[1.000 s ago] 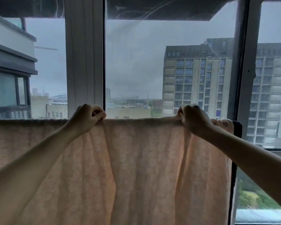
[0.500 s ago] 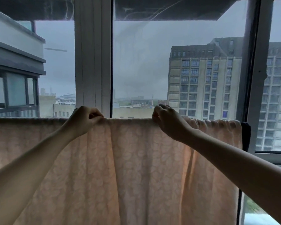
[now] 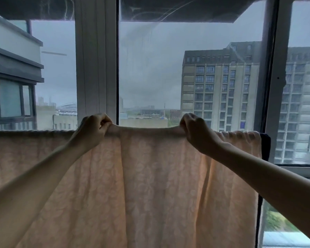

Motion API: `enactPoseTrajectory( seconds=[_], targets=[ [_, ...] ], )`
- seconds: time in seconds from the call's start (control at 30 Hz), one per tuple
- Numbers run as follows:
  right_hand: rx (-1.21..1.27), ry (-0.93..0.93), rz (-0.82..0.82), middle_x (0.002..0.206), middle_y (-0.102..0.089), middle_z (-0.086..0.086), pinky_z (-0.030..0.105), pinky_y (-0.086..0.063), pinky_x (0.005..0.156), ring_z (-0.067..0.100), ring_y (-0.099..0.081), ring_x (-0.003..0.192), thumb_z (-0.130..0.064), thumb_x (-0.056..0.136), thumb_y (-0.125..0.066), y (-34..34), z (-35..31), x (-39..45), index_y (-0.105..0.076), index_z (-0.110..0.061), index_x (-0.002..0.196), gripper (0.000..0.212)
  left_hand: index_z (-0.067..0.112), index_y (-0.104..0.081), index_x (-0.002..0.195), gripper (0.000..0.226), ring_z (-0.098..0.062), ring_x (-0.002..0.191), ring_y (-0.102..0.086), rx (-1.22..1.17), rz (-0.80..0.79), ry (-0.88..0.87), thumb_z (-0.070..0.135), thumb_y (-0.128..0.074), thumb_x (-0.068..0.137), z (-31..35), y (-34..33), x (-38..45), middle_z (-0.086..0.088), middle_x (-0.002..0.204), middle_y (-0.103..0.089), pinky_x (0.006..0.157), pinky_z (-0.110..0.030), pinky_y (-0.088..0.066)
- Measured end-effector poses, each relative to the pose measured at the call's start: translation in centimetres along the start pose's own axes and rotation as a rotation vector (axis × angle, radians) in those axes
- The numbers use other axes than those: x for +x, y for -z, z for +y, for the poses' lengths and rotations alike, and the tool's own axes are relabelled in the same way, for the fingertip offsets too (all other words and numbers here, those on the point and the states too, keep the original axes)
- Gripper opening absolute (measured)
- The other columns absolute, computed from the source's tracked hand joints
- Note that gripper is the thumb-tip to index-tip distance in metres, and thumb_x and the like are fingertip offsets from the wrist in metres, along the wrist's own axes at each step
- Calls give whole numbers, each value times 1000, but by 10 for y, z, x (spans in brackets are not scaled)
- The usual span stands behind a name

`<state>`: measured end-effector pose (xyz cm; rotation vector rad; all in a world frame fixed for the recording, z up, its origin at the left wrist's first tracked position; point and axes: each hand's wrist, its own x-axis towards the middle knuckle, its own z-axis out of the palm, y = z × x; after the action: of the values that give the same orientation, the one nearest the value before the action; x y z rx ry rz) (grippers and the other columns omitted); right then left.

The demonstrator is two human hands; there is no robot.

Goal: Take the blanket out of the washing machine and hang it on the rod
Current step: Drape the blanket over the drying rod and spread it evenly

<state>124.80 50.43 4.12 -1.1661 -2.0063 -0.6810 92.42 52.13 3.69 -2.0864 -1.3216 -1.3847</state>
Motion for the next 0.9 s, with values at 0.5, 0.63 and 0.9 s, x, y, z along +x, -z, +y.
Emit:
enactPoseTrajectory(
  seconds=[0.5, 0.63, 0.9],
  targets=[
    [143, -10, -110, 97, -70, 10, 34, -56, 81, 18, -66, 85, -11, 92, -59, 1, 0, 5, -66, -6, 99, 11, 17, -64, 89, 8, -16, 79, -62, -61, -116, -75, 13, -58, 93, 31, -39, 10, -1, 88, -68, 75, -31, -51],
    [111, -74, -60, 87, -64, 10, 35, -56, 72, 19, -62, 76, -7, 95, -52, -5, 4, 7, -59, -6, 93, 7, 18, -64, 89, 8, -14, 76, -59, -3, -98, -66, 15, -58, 93, 18, -30, 10, 2, 87, -66, 70, -27, -42],
    [146, -52, -56, 96, -68, 9, 40, -57, 74, 21, -65, 82, -11, 95, -50, -19, -16, 26, -62, -10, 101, 13, 19, -68, 84, 14, -11, 75, -62, -17, -173, 71, 22, -58, 93, -33, 8, 6, 1, 78, -67, 72, -28, -42]
  ],
)
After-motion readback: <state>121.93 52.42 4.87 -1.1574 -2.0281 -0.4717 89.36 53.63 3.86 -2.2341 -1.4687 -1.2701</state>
